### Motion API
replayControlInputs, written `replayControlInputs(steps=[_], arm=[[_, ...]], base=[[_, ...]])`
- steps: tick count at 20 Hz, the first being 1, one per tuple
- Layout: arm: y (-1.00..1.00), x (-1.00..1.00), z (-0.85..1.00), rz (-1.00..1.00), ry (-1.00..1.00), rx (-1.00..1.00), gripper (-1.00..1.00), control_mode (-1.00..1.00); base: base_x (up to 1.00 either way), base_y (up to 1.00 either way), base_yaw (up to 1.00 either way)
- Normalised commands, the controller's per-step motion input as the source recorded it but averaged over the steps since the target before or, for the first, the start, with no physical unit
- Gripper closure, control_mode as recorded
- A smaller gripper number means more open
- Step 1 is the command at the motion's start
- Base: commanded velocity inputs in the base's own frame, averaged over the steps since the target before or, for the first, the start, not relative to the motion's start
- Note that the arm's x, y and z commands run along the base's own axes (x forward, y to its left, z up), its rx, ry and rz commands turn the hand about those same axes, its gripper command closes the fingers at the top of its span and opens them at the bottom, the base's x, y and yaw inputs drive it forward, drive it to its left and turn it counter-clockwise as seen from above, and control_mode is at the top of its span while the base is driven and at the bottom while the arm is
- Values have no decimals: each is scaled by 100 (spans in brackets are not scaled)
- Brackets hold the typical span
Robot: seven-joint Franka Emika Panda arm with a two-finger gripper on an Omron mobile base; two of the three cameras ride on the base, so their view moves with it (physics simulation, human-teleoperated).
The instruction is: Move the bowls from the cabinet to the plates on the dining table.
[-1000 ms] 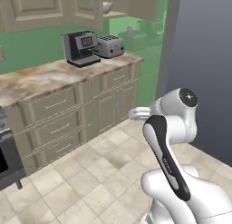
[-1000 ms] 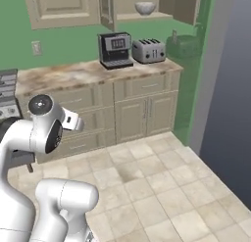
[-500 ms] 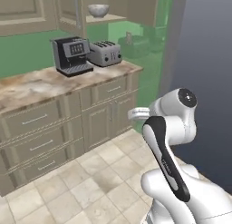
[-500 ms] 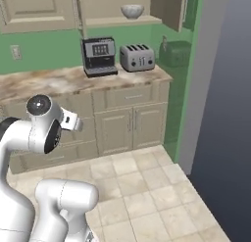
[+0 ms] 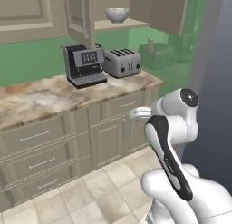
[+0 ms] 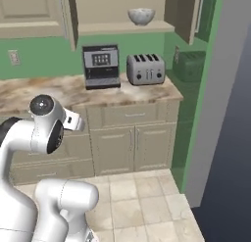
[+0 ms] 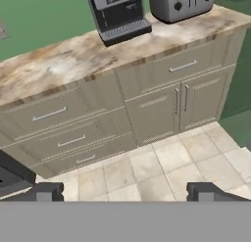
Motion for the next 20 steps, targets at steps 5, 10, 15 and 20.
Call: replayControlInputs(steps=[5,10,15,20], arm=[[0,0,0,0,0,0,-100,100],[0,0,0,0,0,0,-100,100],[0,0,0,0,0,0,-100,100],[0,0,0,0,0,0,-100,100]], base=[[78,-19,26],[4,-40,9],[-8,-35,0],[0,-53,0]])
